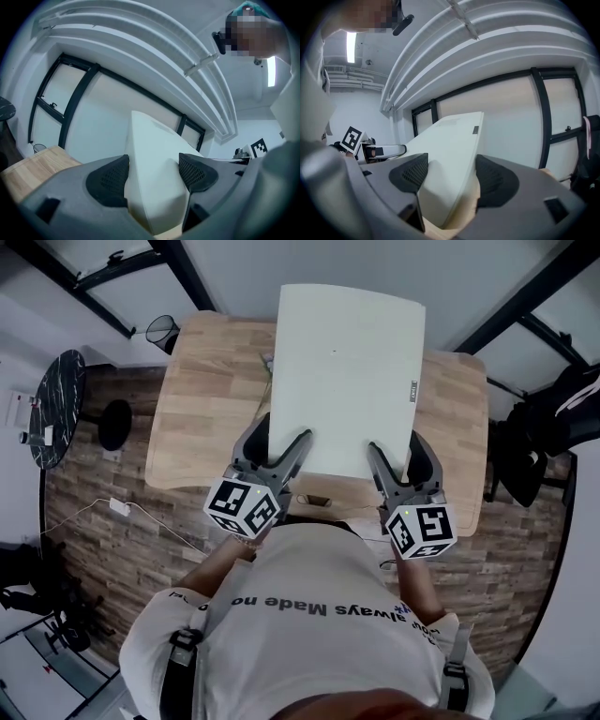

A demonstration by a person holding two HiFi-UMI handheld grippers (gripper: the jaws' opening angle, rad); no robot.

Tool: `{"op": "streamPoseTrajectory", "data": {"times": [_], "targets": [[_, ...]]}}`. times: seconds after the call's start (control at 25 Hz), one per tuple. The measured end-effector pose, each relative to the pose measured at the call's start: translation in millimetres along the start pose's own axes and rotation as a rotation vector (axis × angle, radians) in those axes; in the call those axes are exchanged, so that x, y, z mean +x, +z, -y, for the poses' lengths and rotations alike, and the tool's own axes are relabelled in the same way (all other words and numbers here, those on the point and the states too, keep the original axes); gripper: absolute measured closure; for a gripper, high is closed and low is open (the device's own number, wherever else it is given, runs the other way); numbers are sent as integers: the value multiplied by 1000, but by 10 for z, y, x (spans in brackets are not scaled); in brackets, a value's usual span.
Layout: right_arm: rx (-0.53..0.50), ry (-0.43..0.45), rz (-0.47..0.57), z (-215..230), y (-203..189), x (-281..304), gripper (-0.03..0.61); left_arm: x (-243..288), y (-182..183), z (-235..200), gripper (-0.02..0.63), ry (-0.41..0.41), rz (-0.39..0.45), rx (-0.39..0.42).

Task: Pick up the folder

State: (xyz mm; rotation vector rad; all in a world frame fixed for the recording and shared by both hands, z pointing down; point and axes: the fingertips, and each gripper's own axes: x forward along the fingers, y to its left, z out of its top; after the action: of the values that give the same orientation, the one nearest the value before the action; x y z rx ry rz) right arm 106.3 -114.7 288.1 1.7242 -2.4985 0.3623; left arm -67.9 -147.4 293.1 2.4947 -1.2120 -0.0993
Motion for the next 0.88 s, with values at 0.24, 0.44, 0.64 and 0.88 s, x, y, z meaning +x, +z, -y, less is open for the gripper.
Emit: {"op": "streamPoseTrajectory", "data": {"times": [0.24,0.44,0.64,0.88], "targets": [[-24,-2,17,-35,77,-122,270,-74,39,96,281,-12,16,5],[-23,-5,24,-75,124,-153,270,-117,93,116,281,-13,26,10],[-20,-8,36,-70,122,-188,270,-124,90,144,281,-21,26,20],[-14,-14,41,-99,124,-226,270,-161,97,156,281,-20,31,17]]}}
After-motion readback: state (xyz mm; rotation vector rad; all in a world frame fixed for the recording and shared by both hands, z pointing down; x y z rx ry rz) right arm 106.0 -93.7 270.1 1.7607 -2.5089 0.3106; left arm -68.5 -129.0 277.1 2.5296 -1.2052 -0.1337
